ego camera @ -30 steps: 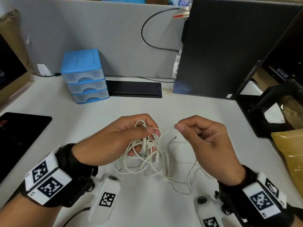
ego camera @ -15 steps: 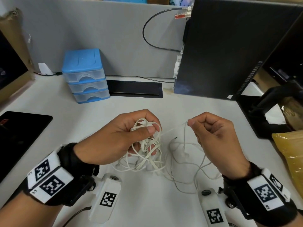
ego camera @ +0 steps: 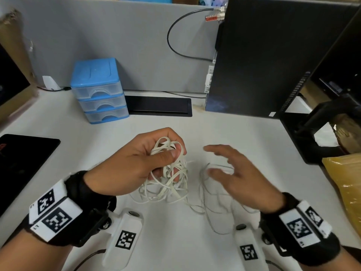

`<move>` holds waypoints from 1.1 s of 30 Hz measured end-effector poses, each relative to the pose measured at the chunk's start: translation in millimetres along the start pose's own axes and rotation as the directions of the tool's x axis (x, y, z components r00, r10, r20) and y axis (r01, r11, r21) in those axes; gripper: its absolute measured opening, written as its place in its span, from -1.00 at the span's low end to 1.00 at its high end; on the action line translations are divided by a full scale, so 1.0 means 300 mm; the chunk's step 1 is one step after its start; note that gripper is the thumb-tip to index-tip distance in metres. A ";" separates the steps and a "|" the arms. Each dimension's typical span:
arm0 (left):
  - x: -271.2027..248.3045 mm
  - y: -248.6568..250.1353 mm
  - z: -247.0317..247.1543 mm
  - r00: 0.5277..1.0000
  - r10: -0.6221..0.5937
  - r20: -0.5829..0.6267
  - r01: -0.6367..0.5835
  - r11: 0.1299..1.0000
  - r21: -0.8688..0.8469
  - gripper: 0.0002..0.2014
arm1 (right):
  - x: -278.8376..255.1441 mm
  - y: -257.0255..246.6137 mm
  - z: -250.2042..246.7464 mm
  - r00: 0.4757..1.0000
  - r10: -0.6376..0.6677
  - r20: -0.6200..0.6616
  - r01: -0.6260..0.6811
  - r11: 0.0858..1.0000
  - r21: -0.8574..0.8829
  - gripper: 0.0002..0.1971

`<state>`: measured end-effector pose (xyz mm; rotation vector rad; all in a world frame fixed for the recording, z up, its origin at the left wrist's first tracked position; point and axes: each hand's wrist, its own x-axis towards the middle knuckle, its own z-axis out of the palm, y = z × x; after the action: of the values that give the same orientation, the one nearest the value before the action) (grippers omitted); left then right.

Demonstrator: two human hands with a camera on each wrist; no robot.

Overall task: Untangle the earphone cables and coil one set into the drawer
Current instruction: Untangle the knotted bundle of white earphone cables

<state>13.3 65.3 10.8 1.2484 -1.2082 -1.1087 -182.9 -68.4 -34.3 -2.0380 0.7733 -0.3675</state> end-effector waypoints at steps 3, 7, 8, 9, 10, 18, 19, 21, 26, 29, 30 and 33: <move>0.004 -0.015 0.010 1.000 0.001 0.022 -0.001 1.000 -0.008 -0.86 | -0.034 -0.053 0.060 0.976 -0.211 0.060 0.193 0.956 0.221 -0.65; 0.007 -0.022 0.006 1.000 -0.005 0.017 0.005 1.000 0.024 -0.74 | -0.050 -0.090 0.061 0.968 -0.251 0.022 0.227 0.909 0.350 -0.86; 0.008 -0.023 0.005 1.000 -0.010 0.012 0.009 0.999 0.036 -0.76 | -0.050 -0.089 0.056 0.966 -0.258 -0.004 0.243 0.903 0.354 -0.85; 0.009 -0.024 0.005 1.000 -0.015 0.012 0.014 0.999 0.046 -0.79 | -0.048 -0.089 0.051 0.964 -0.263 -0.029 0.255 0.892 0.375 -0.85; 0.009 -0.025 0.006 1.000 -0.020 0.018 0.019 0.998 0.057 -0.80 | -0.047 -0.089 0.048 0.962 -0.269 -0.051 0.266 0.878 0.399 -0.85; 0.006 -0.036 0.009 0.999 -0.013 0.050 0.004 0.987 0.160 -0.83 | -0.049 -0.102 0.007 0.981 -0.188 0.035 0.135 0.811 0.569 -0.84; 0.007 -0.035 0.010 0.999 -0.009 0.042 0.002 0.987 0.159 -0.83 | -0.049 -0.103 0.001 0.987 -0.148 0.068 0.081 0.805 0.587 -0.79; 0.008 -0.035 0.009 1.000 -0.002 0.024 -0.002 0.988 0.155 -0.84 | -0.046 -0.104 -0.004 0.993 -0.067 0.098 -0.002 0.816 0.578 -0.72; 0.009 -0.035 0.010 0.999 0.026 0.019 -0.028 0.990 0.139 -0.84 | -0.042 -0.083 -0.007 0.983 0.033 0.180 -0.111 0.890 0.442 -0.82; 0.008 -0.035 0.013 1.000 0.026 0.014 -0.027 0.992 0.124 -0.85 | -0.049 -0.071 0.012 0.961 -0.019 0.277 -0.081 0.935 0.347 -0.89; 0.007 -0.035 0.014 0.999 0.029 0.015 -0.031 0.992 0.122 -0.86 | -0.048 -0.068 0.016 0.965 -0.026 0.260 -0.065 0.941 0.332 -0.92; 0.005 -0.030 0.015 1.000 0.026 0.017 -0.028 0.994 0.108 -0.86 | -0.046 -0.068 0.010 0.982 -0.063 0.178 0.015 0.967 0.256 -0.94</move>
<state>9.5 63.1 1.6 1.3036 -1.3082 -1.0470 -183.9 -49.4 -18.5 -1.8178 0.5426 -0.2788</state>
